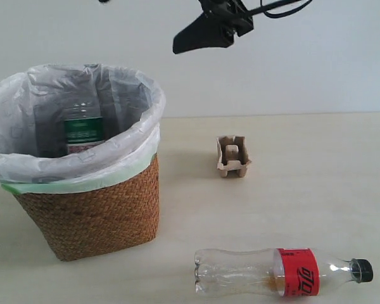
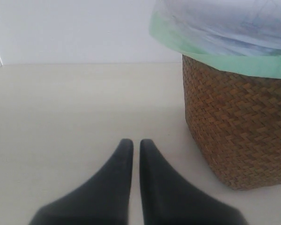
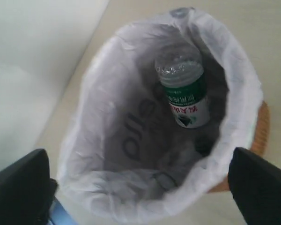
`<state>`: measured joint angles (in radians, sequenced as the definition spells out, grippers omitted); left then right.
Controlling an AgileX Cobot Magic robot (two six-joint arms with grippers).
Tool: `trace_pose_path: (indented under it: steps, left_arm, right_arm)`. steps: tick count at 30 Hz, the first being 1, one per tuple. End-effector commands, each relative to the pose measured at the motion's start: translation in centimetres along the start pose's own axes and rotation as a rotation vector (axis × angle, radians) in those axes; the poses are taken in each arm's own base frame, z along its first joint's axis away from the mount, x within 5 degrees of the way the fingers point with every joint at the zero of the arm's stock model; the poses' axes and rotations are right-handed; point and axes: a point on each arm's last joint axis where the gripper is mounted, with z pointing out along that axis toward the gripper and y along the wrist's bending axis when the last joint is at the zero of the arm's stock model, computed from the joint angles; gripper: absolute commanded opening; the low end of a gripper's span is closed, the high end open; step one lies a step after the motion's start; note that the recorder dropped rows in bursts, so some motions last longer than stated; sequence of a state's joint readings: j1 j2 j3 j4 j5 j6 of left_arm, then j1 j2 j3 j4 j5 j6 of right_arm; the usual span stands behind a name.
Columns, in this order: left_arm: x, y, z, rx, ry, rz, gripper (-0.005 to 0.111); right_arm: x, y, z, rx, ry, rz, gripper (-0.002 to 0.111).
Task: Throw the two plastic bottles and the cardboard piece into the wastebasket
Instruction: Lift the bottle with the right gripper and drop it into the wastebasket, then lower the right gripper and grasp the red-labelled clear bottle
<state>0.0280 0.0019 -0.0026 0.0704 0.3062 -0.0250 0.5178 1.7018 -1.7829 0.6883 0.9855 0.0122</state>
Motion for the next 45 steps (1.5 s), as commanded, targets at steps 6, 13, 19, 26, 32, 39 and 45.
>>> trace_pose_path:
  steps: [6,13,19,26,32,39,45]
  left_arm:
    - [0.1,-0.1,0.0,0.008,0.000,-0.005,0.005]
    - [0.1,-0.1,0.0,0.008,0.000,-0.005,0.005]
    - [0.1,-0.1,0.0,0.008,0.000,-0.005,0.005]
    - [0.1,-0.1,0.0,0.008,0.000,-0.005,0.005]
    - [0.1,-0.1,0.0,0.008,0.000,-0.005,0.005]
    - [0.1,-0.1,0.0,0.008,0.000,-0.005,0.005]
    - [0.1,-0.1,0.0,0.008,0.000,-0.005,0.005]
  right_arm:
    - [1.6,-3.6,-1.2,0.408,0.216,-0.182,0.093]
    - [3.7,-3.4,-0.8,0.390,0.334,-0.460,0.093]
    - [7.5,-6.4,1.4,0.552,0.541,-0.554,0.093]
    - [10.8,-8.6,2.6,0.559,0.688,-0.532,0.093]
    - [15.0,-9.0,4.1,0.552,0.867,-0.649,0.093]
    - [19.1,-9.2,5.9,0.574,0.968,-0.877,0.093]
    - [19.3,-9.7,7.1,0.597,0.844,-0.990,0.093]
